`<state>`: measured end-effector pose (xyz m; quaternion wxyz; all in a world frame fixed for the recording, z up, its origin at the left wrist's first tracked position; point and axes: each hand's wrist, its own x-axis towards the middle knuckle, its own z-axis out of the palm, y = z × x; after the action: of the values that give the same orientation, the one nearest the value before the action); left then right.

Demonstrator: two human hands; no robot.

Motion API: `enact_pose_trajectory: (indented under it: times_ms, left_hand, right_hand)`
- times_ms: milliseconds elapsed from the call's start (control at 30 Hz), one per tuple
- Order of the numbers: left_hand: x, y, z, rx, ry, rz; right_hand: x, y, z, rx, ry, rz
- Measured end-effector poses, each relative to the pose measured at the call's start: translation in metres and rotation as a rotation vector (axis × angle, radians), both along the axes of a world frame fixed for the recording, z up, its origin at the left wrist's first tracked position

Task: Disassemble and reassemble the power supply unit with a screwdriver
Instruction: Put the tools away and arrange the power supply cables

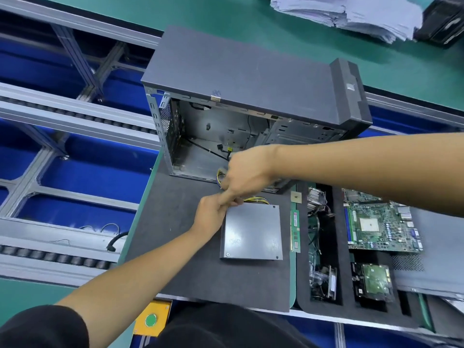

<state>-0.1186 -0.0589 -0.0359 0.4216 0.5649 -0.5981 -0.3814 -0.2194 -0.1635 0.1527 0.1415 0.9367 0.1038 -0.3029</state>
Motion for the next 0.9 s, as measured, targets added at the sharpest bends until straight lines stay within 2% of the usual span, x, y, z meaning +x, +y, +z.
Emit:
enact_pose_trajectory:
  times_ms: [67,167,233,267,333,400,500,533,633,700,800,833,900]
  left_hand:
    - [0.001,0.001,0.001,0.087,0.022,-0.029]
    - [-0.005,0.003,0.013,0.116,0.074,-0.036]
    - [-0.018,0.001,0.029,0.098,0.152,0.053]
    - [-0.028,-0.001,0.036,0.093,0.232,0.108]
    - [-0.05,-0.005,0.049,0.094,0.379,0.186]
    - [-0.064,-0.01,0.052,0.128,0.385,0.197]
    - [-0.055,-0.015,0.048,0.073,0.355,0.12]
    - [-0.048,-0.017,0.046,0.055,0.327,0.074]
    - [-0.034,-0.022,0.05,0.153,0.31,-0.103]
    - [-0.031,-0.023,0.054,0.198,0.243,-0.125]
    - [-0.025,-0.029,0.047,0.298,0.137,-0.18]
    - [-0.025,-0.026,0.049,0.334,0.125,-0.203]
    - [-0.033,-0.022,0.049,0.306,0.175,-0.083]
  right_hand:
    - [-0.001,0.005,-0.009,0.039,-0.066,-0.226]
    - [-0.011,0.009,-0.022,0.112,-0.236,-0.79]
    - [-0.02,0.012,-0.025,0.146,-0.349,-1.097]
    - [-0.024,0.015,-0.026,0.158,-0.377,-1.226]
    - [-0.027,0.021,-0.032,0.126,-0.416,-1.337]
    - [-0.023,0.028,-0.036,0.086,-0.423,-1.324]
    - [-0.025,0.026,-0.029,0.191,-0.431,-1.179]
    - [-0.029,0.021,-0.024,0.212,-0.394,-1.049]
    - [-0.032,0.004,-0.004,0.153,-0.162,-0.424]
    - [-0.026,-0.003,-0.002,0.13,-0.086,-0.175]
    - [-0.022,-0.004,-0.009,0.132,-0.119,-0.127]
    - [-0.022,0.0,-0.013,0.102,-0.159,-0.168]
    - [-0.023,0.004,-0.022,0.017,-0.235,-0.334]
